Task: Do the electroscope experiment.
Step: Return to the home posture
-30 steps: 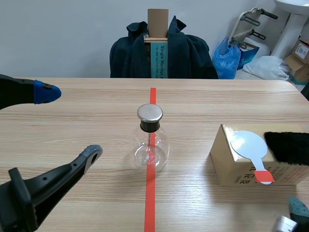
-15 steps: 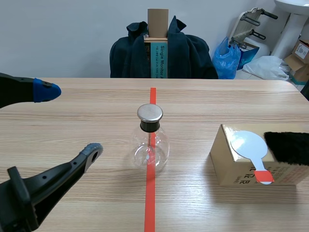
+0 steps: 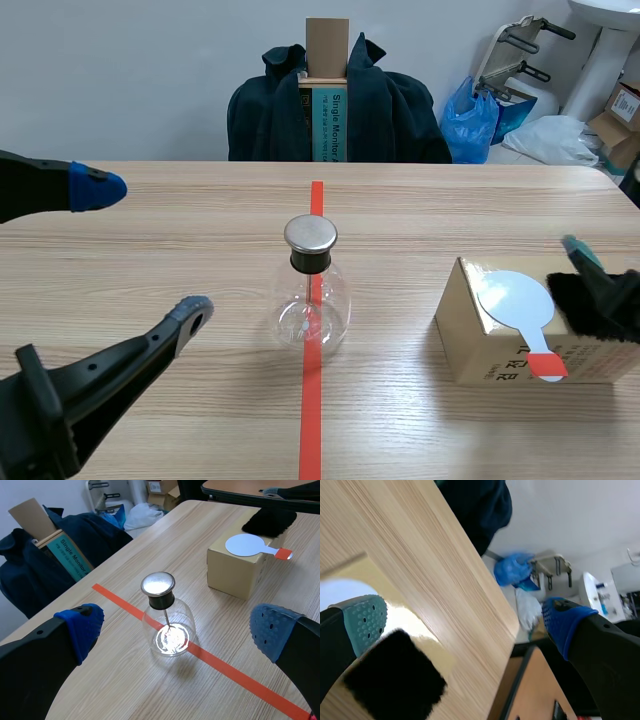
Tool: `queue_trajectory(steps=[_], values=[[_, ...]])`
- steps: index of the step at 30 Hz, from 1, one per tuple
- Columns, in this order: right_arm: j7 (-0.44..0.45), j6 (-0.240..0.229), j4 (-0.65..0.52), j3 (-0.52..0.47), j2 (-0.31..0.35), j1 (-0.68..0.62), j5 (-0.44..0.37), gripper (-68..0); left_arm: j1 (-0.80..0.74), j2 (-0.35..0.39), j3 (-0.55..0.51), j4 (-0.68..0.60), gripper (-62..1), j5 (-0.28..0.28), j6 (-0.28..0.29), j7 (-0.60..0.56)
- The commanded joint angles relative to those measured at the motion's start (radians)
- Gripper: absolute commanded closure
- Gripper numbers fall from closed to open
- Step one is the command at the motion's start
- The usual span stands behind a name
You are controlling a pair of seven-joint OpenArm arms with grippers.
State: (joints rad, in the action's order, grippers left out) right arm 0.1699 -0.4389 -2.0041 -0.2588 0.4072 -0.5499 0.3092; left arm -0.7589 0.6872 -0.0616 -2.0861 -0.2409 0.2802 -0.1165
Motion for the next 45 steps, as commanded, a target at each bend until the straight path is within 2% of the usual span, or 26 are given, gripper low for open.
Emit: queue_trajectory(steps=[1, 9, 16, 20, 22, 27, 29, 37, 45], values=[[-0.032, 0.003, -0.022, 0.029, 0.005, 0.016, -0.020, -64.2, -0.002, -0.005, -0.006, -0.022, -62.3, -0.011, -0.009, -0.020], [-0.276, 0.003, -0.069, 0.215, 0.005, 0.069, -0.100, -64.2, -0.002, -0.005, -0.006, -0.022, -62.3, -0.011, -0.009, -0.023], [-0.298, -0.015, -0.149, 0.238, 0.006, 0.068, -0.240, -64.2, -0.002, -0.005, -0.006, -0.022, -62.3, -0.011, -0.009, -0.024], [-0.353, -0.026, -0.203, 0.239, 0.012, 0.068, -0.313, -64.2, -0.002, -0.005, -0.006, -0.022, -62.3, -0.011, -0.009, -0.024], [-0.375, -0.027, -0.208, 0.250, 0.035, 0.068, -0.364, -64.2, -0.002, -0.005, -0.006, -0.022, -62.3, -0.011, -0.009, -0.024], [-0.401, -0.026, -0.208, 0.340, 0.142, 0.068, -0.453, -64.2, -0.002, -0.005, -0.006, -0.022, -62.3, -0.010, -0.009, -0.024], [-0.401, -0.017, -0.208, 0.373, 0.155, 0.068, -0.457, -63.8, -0.002, -0.005, -0.006, -0.022, -62.3, -0.010, -0.009, -0.024], [-0.490, 0.117, -0.207, 0.505, 0.177, 0.068, -0.444, -63.8, -0.002, -0.005, -0.006, -0.022, -62.3, -0.010, -0.009, -0.024], [-0.531, 0.129, -0.207, 0.515, 0.177, 0.065, -0.444, -63.8, -0.002, -0.005, -0.006, -0.022, -62.3, -0.010, -0.009, -0.024]])
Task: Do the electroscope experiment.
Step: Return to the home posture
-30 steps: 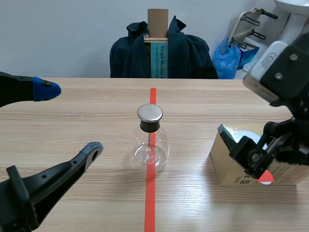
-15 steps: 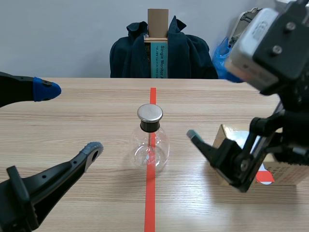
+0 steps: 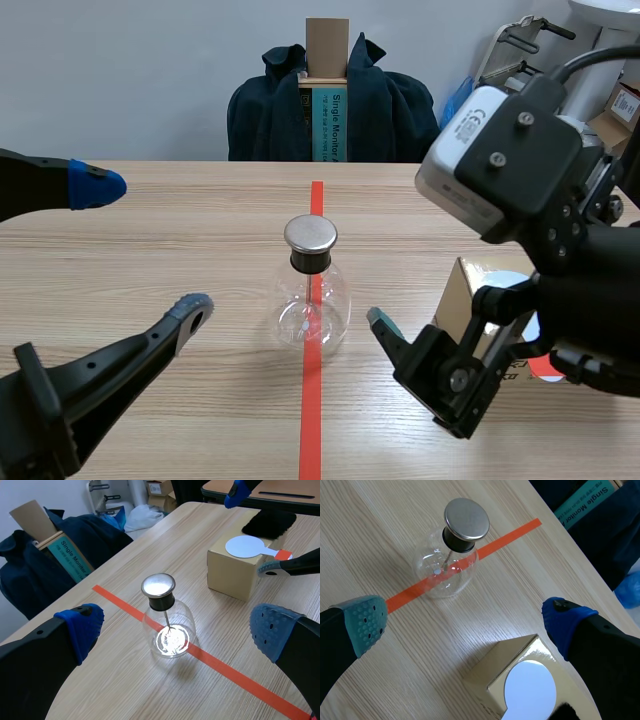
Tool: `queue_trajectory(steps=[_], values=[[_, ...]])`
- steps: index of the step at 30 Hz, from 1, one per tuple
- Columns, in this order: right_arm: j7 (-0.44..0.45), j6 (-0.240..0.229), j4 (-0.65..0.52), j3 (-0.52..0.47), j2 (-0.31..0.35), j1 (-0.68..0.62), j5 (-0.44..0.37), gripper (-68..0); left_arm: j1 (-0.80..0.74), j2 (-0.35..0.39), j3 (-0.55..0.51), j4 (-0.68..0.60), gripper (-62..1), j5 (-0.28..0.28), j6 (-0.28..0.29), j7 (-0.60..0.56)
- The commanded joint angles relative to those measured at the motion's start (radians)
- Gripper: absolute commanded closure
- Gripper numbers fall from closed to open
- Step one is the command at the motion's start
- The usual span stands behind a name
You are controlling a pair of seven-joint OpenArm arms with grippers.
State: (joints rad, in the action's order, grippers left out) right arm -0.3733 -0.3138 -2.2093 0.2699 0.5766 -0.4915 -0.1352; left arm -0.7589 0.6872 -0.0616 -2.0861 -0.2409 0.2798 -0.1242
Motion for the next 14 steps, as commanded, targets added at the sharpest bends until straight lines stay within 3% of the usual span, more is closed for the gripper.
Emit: queue_trajectory(steps=[1, 14], values=[[0.012, 0.004, -0.002, -0.013, 0.007, 0.006, 0.000, -63.8, -0.002, -0.005, -0.006, -0.022, -62.3, -0.010, -0.008, -0.016], [-0.055, 0.004, -0.002, -0.013, 0.007, 0.006, 0.000, -63.8, -0.002, -0.005, -0.006, -0.022, -62.3, -0.010, -0.008, -0.017]])
